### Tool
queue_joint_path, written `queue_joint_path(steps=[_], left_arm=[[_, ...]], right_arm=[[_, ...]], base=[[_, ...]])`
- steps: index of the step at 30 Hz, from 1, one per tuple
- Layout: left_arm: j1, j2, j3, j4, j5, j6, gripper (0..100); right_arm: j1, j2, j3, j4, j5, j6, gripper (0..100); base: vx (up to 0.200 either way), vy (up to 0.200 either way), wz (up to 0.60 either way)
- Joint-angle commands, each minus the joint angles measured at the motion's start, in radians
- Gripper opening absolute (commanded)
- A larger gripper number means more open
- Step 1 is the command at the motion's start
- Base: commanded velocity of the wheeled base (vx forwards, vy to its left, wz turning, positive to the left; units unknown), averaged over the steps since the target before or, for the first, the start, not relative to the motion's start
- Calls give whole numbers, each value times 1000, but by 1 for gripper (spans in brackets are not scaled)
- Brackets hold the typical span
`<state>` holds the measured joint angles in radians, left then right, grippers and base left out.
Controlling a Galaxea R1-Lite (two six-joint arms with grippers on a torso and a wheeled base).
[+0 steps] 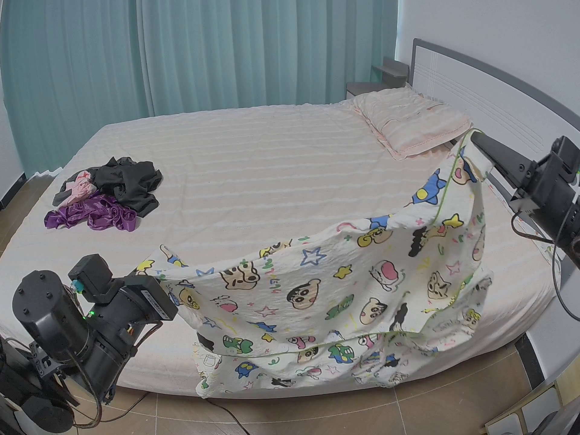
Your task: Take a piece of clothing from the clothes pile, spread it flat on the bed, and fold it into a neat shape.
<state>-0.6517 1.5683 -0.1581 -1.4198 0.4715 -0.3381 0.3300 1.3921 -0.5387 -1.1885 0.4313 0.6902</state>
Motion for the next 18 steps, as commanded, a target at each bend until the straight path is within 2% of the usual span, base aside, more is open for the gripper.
queue_joint_path(steps=[1, 2, 7, 18], left_arm=[[69, 98, -38, -1, -1, -21, 0], [72, 111, -51, -1, -1, -29, 0], [76, 180, -126, -1, -1, -44, 0], [150, 334, -337, 16, -2, -33, 0]], right_arm=[[-34, 168, -89, -5, 1, 0, 0], [-37, 182, -101, -5, 1, 0, 0], [-48, 225, -135, -8, -2, 2, 0], [-85, 294, -201, -11, -5, 0, 0]], base=[[0, 0, 0], [0, 0, 0], [200, 0, 0], [200, 0, 0]])
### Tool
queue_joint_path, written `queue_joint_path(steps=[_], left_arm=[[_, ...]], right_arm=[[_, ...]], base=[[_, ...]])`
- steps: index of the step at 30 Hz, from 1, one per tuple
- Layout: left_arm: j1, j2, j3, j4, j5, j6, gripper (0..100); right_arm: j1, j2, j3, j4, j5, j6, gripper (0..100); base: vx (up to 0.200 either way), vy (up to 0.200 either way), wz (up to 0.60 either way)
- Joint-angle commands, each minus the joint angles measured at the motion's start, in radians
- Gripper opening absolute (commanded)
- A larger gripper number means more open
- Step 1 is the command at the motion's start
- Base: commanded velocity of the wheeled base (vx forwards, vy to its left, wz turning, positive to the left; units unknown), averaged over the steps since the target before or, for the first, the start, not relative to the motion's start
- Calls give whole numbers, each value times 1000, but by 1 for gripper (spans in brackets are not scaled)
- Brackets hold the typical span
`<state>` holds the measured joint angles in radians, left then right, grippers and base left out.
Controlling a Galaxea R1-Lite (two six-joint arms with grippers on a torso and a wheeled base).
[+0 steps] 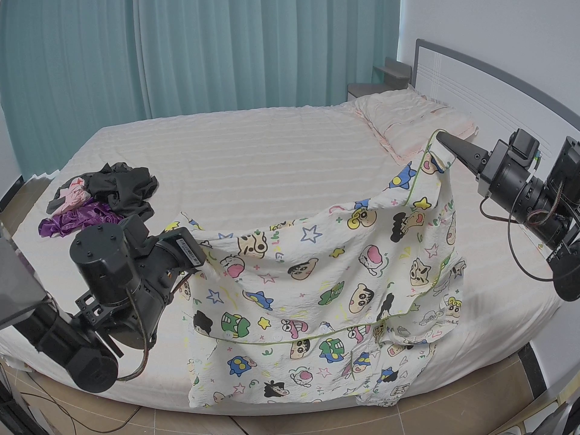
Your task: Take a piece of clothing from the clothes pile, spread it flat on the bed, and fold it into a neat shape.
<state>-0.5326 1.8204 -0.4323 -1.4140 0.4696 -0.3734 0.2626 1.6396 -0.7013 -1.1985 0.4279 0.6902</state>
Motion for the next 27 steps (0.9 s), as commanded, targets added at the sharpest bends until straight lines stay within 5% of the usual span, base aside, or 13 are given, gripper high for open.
queue_joint_path(steps=[1, 11, 23, 27], left_arm=[[43, 94, -85, 27, -2, 2, 0], [75, 227, -247, 119, -11, 5, 0], [102, 382, -421, 239, -60, -5, 0], [106, 447, -474, 244, -65, -4, 0]], right_arm=[[-20, 54, -53, 0, -3, 0, 0], [-42, 164, -142, 10, -6, 0, 0], [-72, 319, -210, 4, -20, 0, 0], [-72, 355, -236, 8, -26, 0, 0]], base=[[200, 0, 0], [200, 0, 0], [0, 0, 0], [200, 0, 0]])
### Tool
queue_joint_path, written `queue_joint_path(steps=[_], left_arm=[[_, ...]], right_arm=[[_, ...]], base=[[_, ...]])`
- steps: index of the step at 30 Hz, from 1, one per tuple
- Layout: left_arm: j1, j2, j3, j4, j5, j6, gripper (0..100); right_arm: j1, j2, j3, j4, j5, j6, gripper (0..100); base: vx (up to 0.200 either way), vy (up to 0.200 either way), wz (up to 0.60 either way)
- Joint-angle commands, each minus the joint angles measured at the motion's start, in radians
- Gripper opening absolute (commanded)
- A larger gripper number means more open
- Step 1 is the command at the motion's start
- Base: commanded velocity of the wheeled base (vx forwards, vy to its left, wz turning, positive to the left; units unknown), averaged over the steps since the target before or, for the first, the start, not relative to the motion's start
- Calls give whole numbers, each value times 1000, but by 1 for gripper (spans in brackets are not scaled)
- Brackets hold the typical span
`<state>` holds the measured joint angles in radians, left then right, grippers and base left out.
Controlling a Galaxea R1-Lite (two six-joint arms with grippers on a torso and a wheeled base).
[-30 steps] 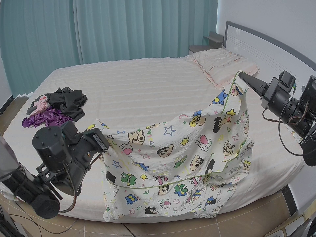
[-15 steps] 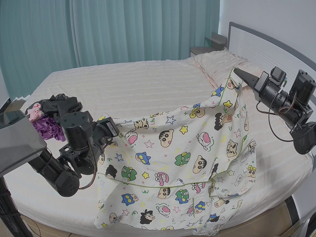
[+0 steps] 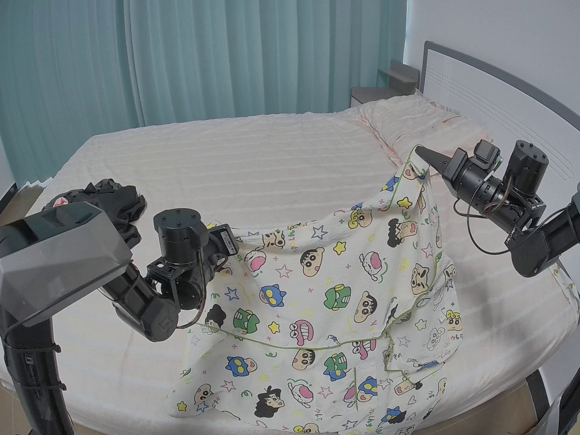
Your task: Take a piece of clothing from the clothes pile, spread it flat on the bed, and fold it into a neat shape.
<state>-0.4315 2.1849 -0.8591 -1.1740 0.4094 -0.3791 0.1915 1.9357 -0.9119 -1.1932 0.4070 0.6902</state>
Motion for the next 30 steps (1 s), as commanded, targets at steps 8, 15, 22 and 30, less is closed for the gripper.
queue_joint_path(steps=[8, 15, 22, 30], left_arm=[[8, 207, -110, 8, -6, 6, 0], [40, 331, -221, 63, -6, 3, 0], [56, 408, -351, 162, -6, -3, 0], [62, 423, -452, 271, -6, -7, 0]], right_arm=[[0, 149, -39, -9, -10, 2, 0], [8, 255, -84, -6, -34, 3, 0], [26, 359, -157, 7, -94, 2, 0], [22, 457, -328, 113, -177, 5, 0]], base=[[125, 0, 0], [0, 0, 0], [0, 0, 0], [0, 0, 0]])
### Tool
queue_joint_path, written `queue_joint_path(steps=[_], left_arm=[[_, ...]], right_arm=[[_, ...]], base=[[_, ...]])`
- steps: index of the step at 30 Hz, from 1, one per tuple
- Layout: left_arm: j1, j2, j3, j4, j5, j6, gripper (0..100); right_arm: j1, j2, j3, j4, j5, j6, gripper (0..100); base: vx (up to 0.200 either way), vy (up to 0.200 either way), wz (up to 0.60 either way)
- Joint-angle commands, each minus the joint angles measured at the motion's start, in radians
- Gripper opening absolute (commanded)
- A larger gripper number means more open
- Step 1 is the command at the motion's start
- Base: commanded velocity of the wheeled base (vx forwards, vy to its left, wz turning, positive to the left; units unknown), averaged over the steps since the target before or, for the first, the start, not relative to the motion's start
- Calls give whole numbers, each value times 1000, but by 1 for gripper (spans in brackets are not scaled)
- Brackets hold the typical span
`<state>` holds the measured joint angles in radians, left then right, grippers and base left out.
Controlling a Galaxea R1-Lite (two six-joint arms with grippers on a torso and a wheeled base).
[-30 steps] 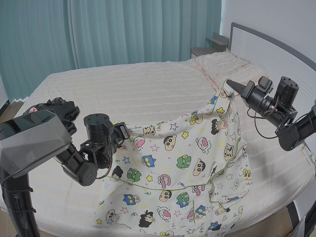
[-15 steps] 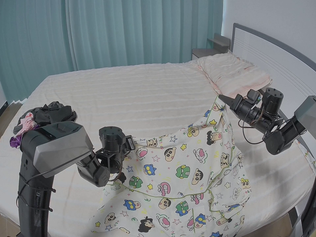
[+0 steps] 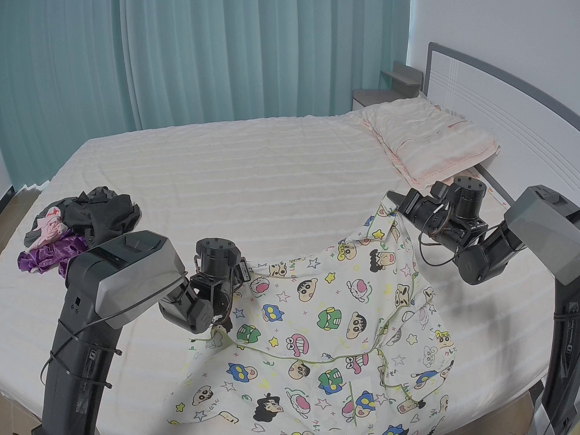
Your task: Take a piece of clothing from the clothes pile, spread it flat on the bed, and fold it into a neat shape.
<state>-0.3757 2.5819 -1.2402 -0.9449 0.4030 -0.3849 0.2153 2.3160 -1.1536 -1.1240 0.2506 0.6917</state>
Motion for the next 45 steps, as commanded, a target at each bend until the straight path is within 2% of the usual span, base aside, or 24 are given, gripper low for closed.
queue_joint_path(steps=[1, 3, 4, 7, 9, 10, 12, 13, 16, 19, 22, 26, 32, 33, 37, 41, 44, 45], left_arm=[[9, 40, -108, 78, 0, -3, 0], [9, 50, -127, 98, 0, -9, 0], [14, 61, -148, 112, 0, -20, 100], [23, 80, -182, 130, 4, -31, 100], [40, 89, -205, 136, 8, -34, 100], [40, 89, -205, 136, 8, -34, 100], [60, 89, -212, 136, 13, -34, 100], [67, 86, -217, 136, 14, -34, 100], [80, 81, -223, 138, 23, -32, 100], [81, 73, -219, 149, 25, -29, 100], [86, -5, -199, 321, 19, -31, 100], [86, -51, -216, 374, -3, -35, 100], [92, -128, -229, 463, -82, -35, 100], [95, -158, -232, 517, -118, -38, 100], [126, -170, -298, 555, -161, -81, 100], [155, -169, -338, 647, -188, -48, 100], [161, -174, -355, 712, -263, -49, 100], [166, -181, -366, 767, -311, -49, 100]], right_arm=[[-1, 103, -123, 76, -34, 6, 100], [-1, 123, -147, 90, -53, 8, 100], [1, 148, -179, 98, -73, 12, 100], [1, 186, -228, 139, -102, 12, 100], [-2, 211, -294, 188, -160, 15, 100], [-2, 211, -294, 188, -160, 15, 100], [-16, 249, -391, 202, -255, 55, 100], [-21, 255, -411, 217, -277, 68, 100], [-34, 260, -419, 282, -298, 80, 100], [-44, 255, -397, 285, -298, 80, 100], [-54, 211, -319, 286, -280, 74, 100], [-67, 172, -252, 283, -252, 54, 100], [-83, 141, -178, 265, -234, 22, 100], [-85, 129, -149, 248, -231, 17, 100], [-91, 94, -64, 227, -179, 5, 100], [-97, 82, 6, 196, -134, -38, 100], [-99, 82, 49, 162, -128, -80, 100], [-99, 83, 80, 142, -125, -101, 100]], base=[[0, 0, 0], [0, 0, 0], [0, 0, 0], [0, 0, 0], [0, 0, 0], [0, 0, 0], [0, 0, 0], [0, 0, 0], [0, 0, 0], [0, 0, 0], [0, 0, 0], [0, 0, 0], [0, 0, 0], [0, 0, 0], [0, 0, 0], [0, 0, 0], [0, 0, 0], [0, 0, 0]])
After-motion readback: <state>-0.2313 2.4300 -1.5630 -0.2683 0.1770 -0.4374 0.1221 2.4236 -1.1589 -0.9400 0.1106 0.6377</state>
